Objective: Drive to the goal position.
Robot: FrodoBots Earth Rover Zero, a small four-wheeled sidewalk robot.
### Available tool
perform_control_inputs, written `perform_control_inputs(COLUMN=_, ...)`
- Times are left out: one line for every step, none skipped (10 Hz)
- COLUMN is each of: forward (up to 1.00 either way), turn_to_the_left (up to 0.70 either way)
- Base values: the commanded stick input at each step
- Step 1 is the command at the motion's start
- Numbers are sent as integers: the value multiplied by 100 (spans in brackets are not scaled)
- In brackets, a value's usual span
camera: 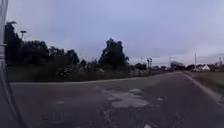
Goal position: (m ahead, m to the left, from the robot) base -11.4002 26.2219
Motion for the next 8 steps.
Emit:
perform_control_inputs(forward=0, turn_to_the_left=70)
perform_control_inputs(forward=0, turn_to_the_left=70)
perform_control_inputs(forward=0, turn_to_the_left=70)
perform_control_inputs(forward=0, turn_to_the_left=70)
perform_control_inputs(forward=0, turn_to_the_left=70)
perform_control_inputs(forward=0, turn_to_the_left=70)
perform_control_inputs(forward=0, turn_to_the_left=70)
perform_control_inputs(forward=0, turn_to_the_left=70)
